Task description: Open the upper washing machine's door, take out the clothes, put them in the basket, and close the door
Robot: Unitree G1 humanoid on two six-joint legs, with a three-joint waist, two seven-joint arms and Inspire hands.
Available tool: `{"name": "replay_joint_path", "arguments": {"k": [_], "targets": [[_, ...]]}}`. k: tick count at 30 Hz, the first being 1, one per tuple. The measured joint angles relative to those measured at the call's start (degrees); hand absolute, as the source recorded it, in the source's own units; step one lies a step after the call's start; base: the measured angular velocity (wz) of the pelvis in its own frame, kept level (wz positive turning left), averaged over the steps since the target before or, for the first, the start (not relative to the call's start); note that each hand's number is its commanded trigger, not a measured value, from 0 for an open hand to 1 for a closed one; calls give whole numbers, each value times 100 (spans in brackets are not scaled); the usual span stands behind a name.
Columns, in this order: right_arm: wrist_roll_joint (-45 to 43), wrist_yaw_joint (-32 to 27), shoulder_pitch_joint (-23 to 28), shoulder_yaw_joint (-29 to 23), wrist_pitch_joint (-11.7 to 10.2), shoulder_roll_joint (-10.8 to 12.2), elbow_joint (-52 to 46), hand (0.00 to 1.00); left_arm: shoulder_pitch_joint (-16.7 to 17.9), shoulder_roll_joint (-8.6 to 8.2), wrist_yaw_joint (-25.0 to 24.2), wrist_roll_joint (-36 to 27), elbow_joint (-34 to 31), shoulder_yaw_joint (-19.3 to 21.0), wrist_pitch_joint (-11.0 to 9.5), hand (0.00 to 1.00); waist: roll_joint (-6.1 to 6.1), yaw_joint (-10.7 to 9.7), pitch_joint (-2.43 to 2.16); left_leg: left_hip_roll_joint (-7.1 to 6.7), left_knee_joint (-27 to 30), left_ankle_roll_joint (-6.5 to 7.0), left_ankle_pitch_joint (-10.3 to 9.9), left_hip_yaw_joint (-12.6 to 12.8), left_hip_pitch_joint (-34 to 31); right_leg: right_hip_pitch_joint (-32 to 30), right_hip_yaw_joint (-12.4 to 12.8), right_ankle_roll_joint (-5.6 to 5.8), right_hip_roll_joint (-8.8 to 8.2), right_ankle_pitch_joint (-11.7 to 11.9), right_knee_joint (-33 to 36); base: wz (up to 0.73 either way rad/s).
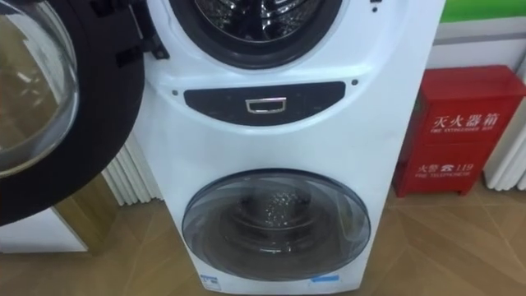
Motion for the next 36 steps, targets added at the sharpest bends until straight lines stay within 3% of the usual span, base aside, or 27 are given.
{"name": "replay_joint_path", "arguments": {"k": [6, 9, 13, 18, 20, 22, 26, 29, 31, 32, 34, 36], "targets": [[-249, 137, 54, -37, 57, 4, -264, 0, -3, 30, 236, 952, -917, -247, 256, 0, -61, 1, 24, -8, 108, -3, -3, -294, -123, 28, -238, -3, -11, 19, 15, 24], [-417, 185, -104, -37, -2, 7, -245, 0, -3, 33, 369, 1379, -1466, -480, 587, 0, -75, -3, 41, -19, 201, -4, -3, -519, -228, 66, -295, 1, -9, 24, 7, 38], [-538, 218, -196, 34, -80, 11, -266, 0, -4, 33, 515, 1375, -1948, -912, 762, 0, -102, -26, 74, -65, 258, 3, 3, -840, -278, 183, -252, 7, -14, 27, -2, 43], [-749, 329, -257, 105, -151, 24, -246, 0, -22, -18, 543, 1381, -2326, -1209, 868, 0, -115, -44, 113, -108, 275, 37, 39, -1005, -342, 203, -240, 50, -39, 55, -3, 26], [-757, 357, -273, 108, -155, 25, -232, 0, -21, -264, 600, 1388, -2457, -1220, 868, 0, -117, -127, 140, -160, 270, 73, 63, -1091, -349, 226, -237, 53, -78, 57, 15, 27], [-853, 385, -437, 115, -148, 30, -237, 0, -25, -656, 855, 1381, -2664, -1217, 869, 0, -125, -221, 210, -230, 254, 121, 110, -1133, -397, 194, -208, 55, -142, 57, 31, 14], [-852, 432, -460, 313, -151, 43, -232, 0, -24, -895, 908, 1388, -2939, -1218, 868, 0, -152, -240, 216, -337, 238, 202, 200, -1171, -541, 84, -240, 135, -237, 105, 25, 9], [-854, 524, -458, 453, -152, 104, -183, 0, -23, -1208, 973, 1645, -3280, -1217, 871, 0, -224, -241, 207, -399, 229, 260, 253, -1189, -574, 61, -232, 172, -305, 158, 26, 8], [-837, 529, -443, 530, -152, 164, -191, 0, -1, -1594, 1187, 1966, -3706, -1218, 935, 0, -275, -241, 201, -394, 236, 321, 294, -1184, -633, -5, -235, 141, -310, 276, 33, 0], [-820, 529, -435, 532, -152, 186, -199, 0, 26, -1710, 1231, 2086, -3887, -1218, 971, 0, -299, -240, 203, -392, 238, 336, 311, -1191, -659, -24, -232, 127, -324, 293, 33, 6], [-804, 533, -469, 528, -155, 262, -165, 0, 260, -2094, 1256, 2745, -4528, -1229, 995, 0, -369, -247, 198, -437, 276, 419, 361, -1175, -796, -174, -219, 91, -378, 378, 84, 0], [-801, 599, -600, 528, -199, 261, 0, 0, 459, -2270, 1254, 3183, -4864, -1273, 1001, 0, -388, -363, 199, -491, 299, 479, 396, -1186, -851, -218, -187, 67, -389, 423, 98, 2]]}}
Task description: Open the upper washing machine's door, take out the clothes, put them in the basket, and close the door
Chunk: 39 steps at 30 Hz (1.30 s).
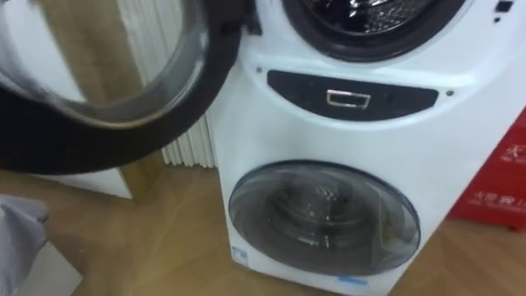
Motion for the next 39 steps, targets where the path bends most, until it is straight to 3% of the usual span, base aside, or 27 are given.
{"name": "replay_joint_path", "arguments": {"k": [2, 5, 6, 7, 11, 13, 14, 16, 18, 20, 21, 22, 24, 28, 29, 30, 31, 34, 39], "targets": [[46, 23, -119, 6, -36, -1, 137, 0, 156, -91, -2, 120, -219, -104, 11, 0, -13, -44, -1, -35, -23, 44, 15, 71, -23, -96, 11, 23, 36, 39, -4, 0], [200, -10, -84, 124, -65, -5, 170, 0, 204, -104, -76, 117, -398, -497, 17, 0, -67, -127, -24, 1, -38, 98, 60, 712, -110, -187, -37, 53, -24, -39, -121, 31], [201, -56, -68, 143, -63, -14, 174, 0, 210, -101, -168, 117, -439, -713, 16, 0, -94, -127, -43, 38, -53, 79, 91, 1030, -107, -212, 82, 184, -74, -90, -147, 29], [204, -82, -81, 185, -62, -12, 172, 0, 261, -98, -280, 123, -581, -874, 23, 0, -78, -126, -41, 81, -85, 75, 155, 1335, -98, -250, 184, 211, -100, -85, -165, 26], [207, -110, -127, 349, -44, 5, 155, 0, 334, 45, -706, 198, -956, -1335, 26, 0, -72, -120, -52, 136, -105, 171, 142, 1780, -74, -277, 356, 112, -97, -11, -161, 6], [203, -156, -79, 382, -36, 7, 37, 0, 334, 252, -1154, 194, -1407, -1797, 19, 0, -22, -230, -150, 363, -204, 235, 98, 2541, -4, -327, 58, -30, -86, -123, 51, 11], [206, -181, -80, 389, -34, 5, 2, 0, 331, 269, -1270, 191, -1548, -1962, -4, 0, 3, -263, -154, 406, -246, 234, 99, 2723, 64, -332, -31, -16, -45, -135, 181, 0], [206, -264, -118, 450, -37, -11, -36, 0, 237, 285, -1860, 87, -1797, -2501, -248, 0, 42, -331, -213, 373, -291, 268, 38, 3100, 240, -287, -206, 17, 93, -165, 493, -43], [234, -282, -212, 593, -36, -8, -87, 0, 192, 275, -2246, -228, -1833, -2710, -356, 0, 133, -440, -217, 372, -288, 148, -55, 3266, 351, -206, -229, -15, 112, -161, 395, -67], [257, -271, -154, 767, 9, 11, -155, 0, 75, 282, -2642, -576, -1842, -2861, -426, 0, 205, -533, -241, 344, -287, -36, -118, 3296, 470, -162, -220, -25, 107, -170, 316, -40], [326, -277, -145, 890, 101, 27, -152, 0, 59, 284, -2894, -849, -1863, -2870, -491, 0, 193, -600, -235, 277, -289, -160, -118, 3114, 513, -172, -149, -62, 83, -231, 324, -43], [440, -285, -146, 899, 135, 46, -153, 0, 70, 293, -3106, -1031, -1877, -2869, -528, 0, 172, -591, -226, 195, -296, -187, -100, 2838, 505, -203, -65, -35, 111, -285, 325, -46], [533, -300, -151, 911, 134, 76, -171, 0, 113, 312, -3332, -1100, -1881, -2869, -528, 0, 110, -572, -233, 186, -299, -188, -98, 2723, 506, -232, -41, -49, 159, -293, 319, -42], [976, -364, -153, 968, 134, 88, -268, 0, 129, 304, -3697, -1130, -1878, -2883, -527, 0, 1, -606, -202, 231, -326, -137, -68, 2720, 509, -226, -15, -101, 259, -292, 209, -11], [1042, -361, -161, 969, 134, 87, -268, 0, 136, 301, -3729, -1119, -1873, -2885, -527, 0, 2, -602, -200, 233, -342, -77, -39, 2702, 512, -225, -4, -100, 291, -272, 187, -12], [1126, -355, -171, 994, 131, 87, -263, 0, 187, 295, -3766, -1080, -1860, -2897, -527, 0, 20, -590, -195, 243, -356, 93, -23, 2626, 532, -205, 29, -143, 325, -235, 155, -17], [1147, -355, -175, 1065, 127, 88, -258, 0, 270, 297, -3783, -1073, -1817, -2948, -528, 0, 27, -586, -176, 242, -379, 138, -38, 2517, 592, -121, 48, -158, 385, -237, 83, -19], [1143, -365, -195, 1201, 109, 92, -263, 0, 511, 277, -3804, -1004, -1754, -3136, -528, 0, 30, -613, -155, 236, -456, 70, -80, 2497, 659, -97, 78, -194, 406, -311, 77, -6], [1127, -414, -370, 1566, 48, 92, -264, 0, 424, 164, -3801, -431, -1147, -3573, -652, 0, 45, -618, -114, 282, -495, -53, -167, 2484, 719, -53, 105, -235, 495, -375, 6, -11]]}}
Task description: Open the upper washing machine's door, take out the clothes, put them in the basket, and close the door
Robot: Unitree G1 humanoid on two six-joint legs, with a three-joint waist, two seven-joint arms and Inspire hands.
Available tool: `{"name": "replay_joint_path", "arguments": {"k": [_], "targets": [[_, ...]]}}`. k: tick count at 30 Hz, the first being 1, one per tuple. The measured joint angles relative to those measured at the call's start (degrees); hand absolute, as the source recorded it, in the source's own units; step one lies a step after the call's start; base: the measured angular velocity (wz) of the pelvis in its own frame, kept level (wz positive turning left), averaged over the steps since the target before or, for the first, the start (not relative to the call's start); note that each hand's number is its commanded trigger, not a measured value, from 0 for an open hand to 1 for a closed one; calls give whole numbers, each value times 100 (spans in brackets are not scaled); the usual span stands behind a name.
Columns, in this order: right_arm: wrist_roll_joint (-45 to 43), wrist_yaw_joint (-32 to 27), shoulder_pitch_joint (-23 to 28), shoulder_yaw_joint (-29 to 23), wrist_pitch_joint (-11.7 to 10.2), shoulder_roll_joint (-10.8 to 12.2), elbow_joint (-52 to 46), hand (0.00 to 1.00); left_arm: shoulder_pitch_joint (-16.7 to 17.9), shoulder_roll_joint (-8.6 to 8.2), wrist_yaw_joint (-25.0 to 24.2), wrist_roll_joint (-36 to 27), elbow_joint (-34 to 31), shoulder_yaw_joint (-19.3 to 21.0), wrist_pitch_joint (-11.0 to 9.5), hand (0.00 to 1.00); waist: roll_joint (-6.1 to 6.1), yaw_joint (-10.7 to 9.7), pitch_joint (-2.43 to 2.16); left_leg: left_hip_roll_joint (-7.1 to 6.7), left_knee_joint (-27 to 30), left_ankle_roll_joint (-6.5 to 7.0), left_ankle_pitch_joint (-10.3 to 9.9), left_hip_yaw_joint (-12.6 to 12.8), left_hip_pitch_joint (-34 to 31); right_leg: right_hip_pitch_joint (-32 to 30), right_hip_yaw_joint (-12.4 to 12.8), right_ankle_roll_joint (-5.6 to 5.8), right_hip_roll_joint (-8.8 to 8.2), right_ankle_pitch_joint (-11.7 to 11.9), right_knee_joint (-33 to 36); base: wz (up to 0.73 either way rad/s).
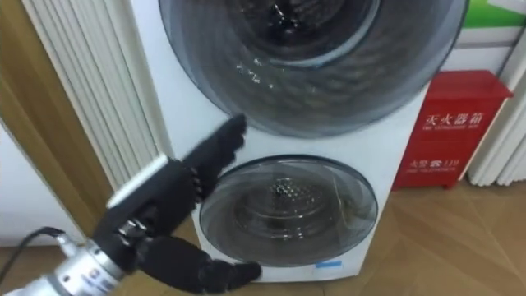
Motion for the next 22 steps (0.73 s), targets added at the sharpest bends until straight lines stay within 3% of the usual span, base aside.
{"name": "replay_joint_path", "arguments": {"k": [2, 4, 6, 8, 11, 13, 14, 15, 16, 19, 21, 22], "targets": [[-7, 15, -88, 20, -47, 17, 5, 0, -92, -51, 11, 450, 398, -5, -6, 0, -7, -47, 10, 6, -17, -28, -14, -140, 8, 17, 8, -14, 1, -13, -1, -11], [-31, 4, -153, 14, -163, 7, 29, 0, -206, -55, 84, 921, 756, -4, -3, 0, 4, -148, 51, 8, -24, -63, -29, -348, -8, 35, 1, -22, 26, -24, -22, 0], [-41, 4, -153, 14, -170, 1, 32, 0, -266, -50, 160, 1148, 904, 7, -18, 0, -16, -145, 64, 17, -39, -103, -54, -348, -11, 37, 31, -31, 53, -35, -77, -10], [-60, 7, -136, 9, -170, 2, 26, 0, -333, -78, 328, 1382, 1308, 38, -177, 0, -30, -139, 74, 22, -42, -122, -66, -382, 0, 31, 139, -37, 112, -37, -103, -20], [-36, 2, -105, 13, -170, 29, 27, 0, -393, -155, 690, 1507, 2498, 31, -323, 0, -45, -139, 86, 14, -28, -124, -67, -579, 14, 63, 153, -37, 119, -37, -102, -19], [3, -42, -11, 15, -170, 101, 0, 0, -382, -277, 1019, 1603, 3866, 65, -381, 0, -67, -118, 92, 7, -29, -124, -67, -580, 83, 82, 154, -37, 136, -37, -108, -24], [14, -64, 19, 18, -169, 125, -5, 0, -364, -314, 1110, 1600, 4239, 70, -393, 0, -72, -113, 90, 11, -31, -125, -68, -579, 104, 82, 138, -37, 142, -37, -111, -25], [53, -100, 73, 22, -164, 160, -1, 0, -341, -414, 1297, 1606, 5087, 90, -406, 0, -81, -53, 80, 21, -31, -129, -71, -577, 162, 95, 137, -37, 150, -37, -105, -44], [177, -114, 99, 16, -163, 194, 37, 0, -229, -533, 1460, 1619, 5853, 220, -418, 0, -83, 40, 54, 23, -29, -150, -83, -589, 198, 116, 121, -38, 164, -36, -108, -51], [448, -113, 136, 7, -165, 290, 193, 0, 187, -716, 1840, 1602, 7302, 828, -432, 0, -106, 48, -12, 63, -31, -242, -139, -750, 231, 116, 71, -51, 219, -28, -111, -22], [513, -113, 197, -4, -165, 378, 336, 0, 419, -752, 2131, 1596, 7843, 1144, -458, 0, -156, 101, -18, 81, -44, -247, -142, -750, 295, 136, 52, -51, 240, -28, -120, 0], [613, -125, 214, 2, -166, 438, 457, 0, 546, -755, 2309, 1583, 8110, 1335, -475, 0, -180, 217, -44, 103, -45, -281, -163, -735, 353, 186, 59, -52, 257, -27, -139, -7]]}}
